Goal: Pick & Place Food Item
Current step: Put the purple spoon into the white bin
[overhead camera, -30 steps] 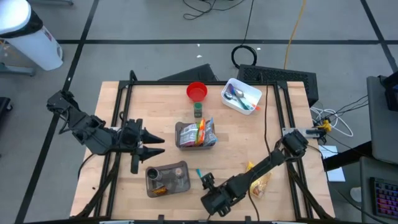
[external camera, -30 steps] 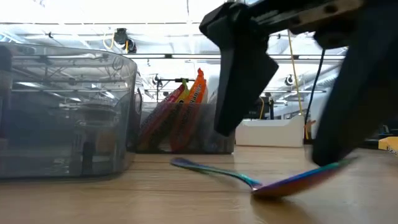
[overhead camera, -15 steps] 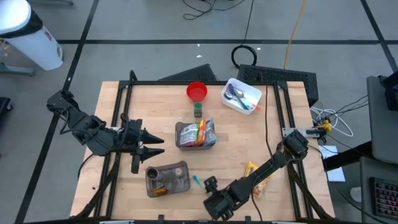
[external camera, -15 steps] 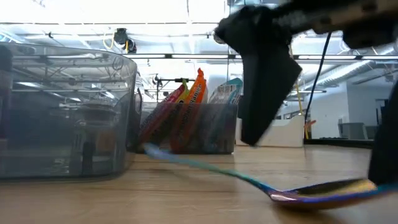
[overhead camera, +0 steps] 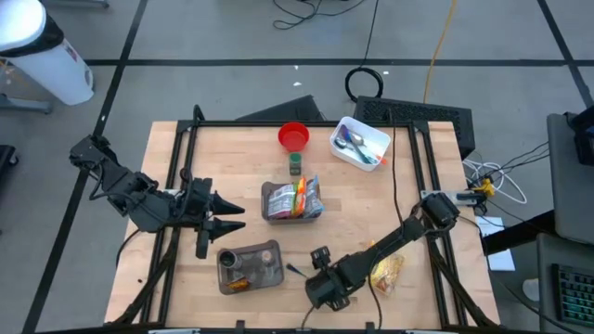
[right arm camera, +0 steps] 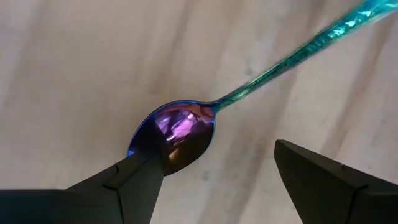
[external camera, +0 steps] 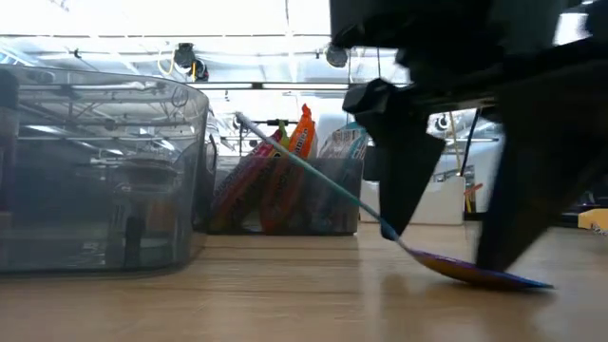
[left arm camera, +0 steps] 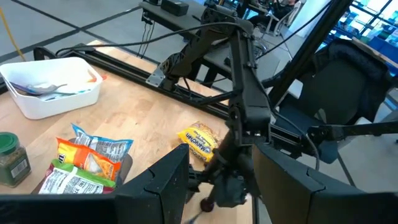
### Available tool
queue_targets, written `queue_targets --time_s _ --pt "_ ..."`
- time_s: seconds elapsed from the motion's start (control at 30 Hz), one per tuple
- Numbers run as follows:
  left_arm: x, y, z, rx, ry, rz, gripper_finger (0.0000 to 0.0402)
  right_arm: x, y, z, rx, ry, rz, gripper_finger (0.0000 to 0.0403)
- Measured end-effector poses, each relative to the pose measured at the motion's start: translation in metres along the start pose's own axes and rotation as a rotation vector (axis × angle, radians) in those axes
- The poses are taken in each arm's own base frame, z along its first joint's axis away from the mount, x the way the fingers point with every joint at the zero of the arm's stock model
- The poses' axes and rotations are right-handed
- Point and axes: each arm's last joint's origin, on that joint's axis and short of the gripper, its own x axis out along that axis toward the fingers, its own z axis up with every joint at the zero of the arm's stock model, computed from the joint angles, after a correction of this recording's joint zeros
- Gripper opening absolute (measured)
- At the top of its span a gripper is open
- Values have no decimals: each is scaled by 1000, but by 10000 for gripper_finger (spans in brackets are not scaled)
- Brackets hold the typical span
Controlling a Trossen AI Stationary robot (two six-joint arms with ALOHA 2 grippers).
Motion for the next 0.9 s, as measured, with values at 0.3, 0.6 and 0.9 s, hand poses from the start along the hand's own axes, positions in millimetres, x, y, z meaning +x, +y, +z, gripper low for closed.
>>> queue_targets --time_s 0.3,0.6,0.9 --pt "0 1 -4 -14 64 -22 182 7 -25 1 104 23 -12 292" --pt "29 1 -45 34 378 74 182 7 -24 -2 106 47 -21 292" --pt "114 -9 -75 -5 526 -44 182 24 -19 -23 239 126 -37 292"
